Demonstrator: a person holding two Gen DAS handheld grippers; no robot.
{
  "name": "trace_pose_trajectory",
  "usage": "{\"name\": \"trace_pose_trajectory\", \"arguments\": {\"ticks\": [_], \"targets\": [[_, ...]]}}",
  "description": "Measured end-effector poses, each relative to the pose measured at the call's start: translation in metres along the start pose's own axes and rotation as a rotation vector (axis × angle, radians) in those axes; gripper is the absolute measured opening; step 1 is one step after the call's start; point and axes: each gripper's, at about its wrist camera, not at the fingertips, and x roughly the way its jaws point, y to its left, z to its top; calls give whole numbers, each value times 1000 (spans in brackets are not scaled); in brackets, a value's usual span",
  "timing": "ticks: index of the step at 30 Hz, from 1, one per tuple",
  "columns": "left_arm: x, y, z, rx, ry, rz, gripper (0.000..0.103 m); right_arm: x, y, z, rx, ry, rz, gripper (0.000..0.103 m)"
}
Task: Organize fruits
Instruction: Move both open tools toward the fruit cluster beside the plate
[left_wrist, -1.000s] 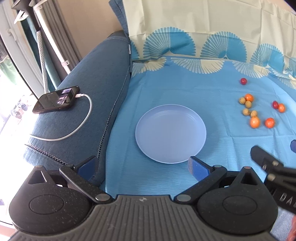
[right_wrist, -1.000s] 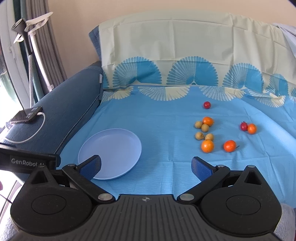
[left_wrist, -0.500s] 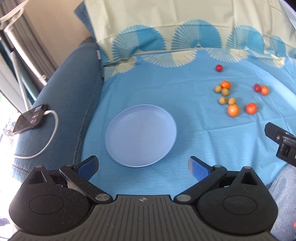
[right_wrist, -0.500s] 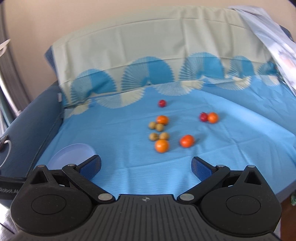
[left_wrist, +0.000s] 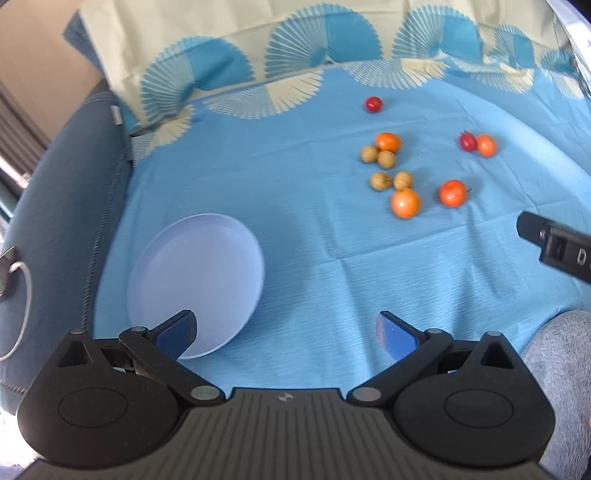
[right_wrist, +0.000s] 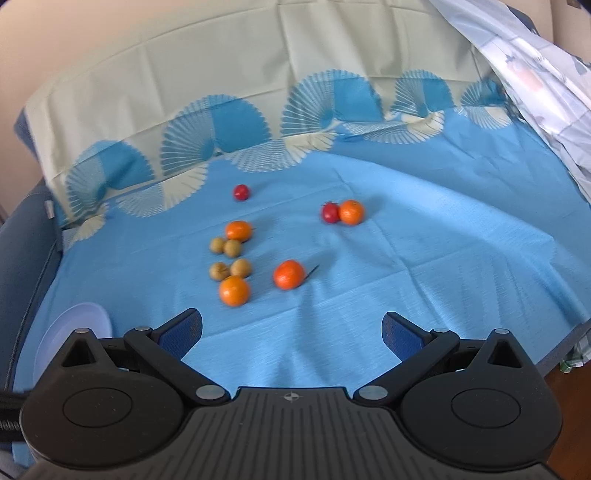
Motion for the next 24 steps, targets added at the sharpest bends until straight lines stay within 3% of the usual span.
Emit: {"name": "trace_pose_trajectory", "arguments": {"ticks": [10, 17, 24], "targets": [[70, -45, 41, 52, 70, -88, 103, 61, -35, 29, -3, 33, -58, 103], [135, -70, 80, 28, 133, -128, 103, 133, -68, 56, -31, 71, -131, 103], [188, -94, 107, 24, 184, -155, 103, 206, -75, 80, -70, 96, -120, 103]]}}
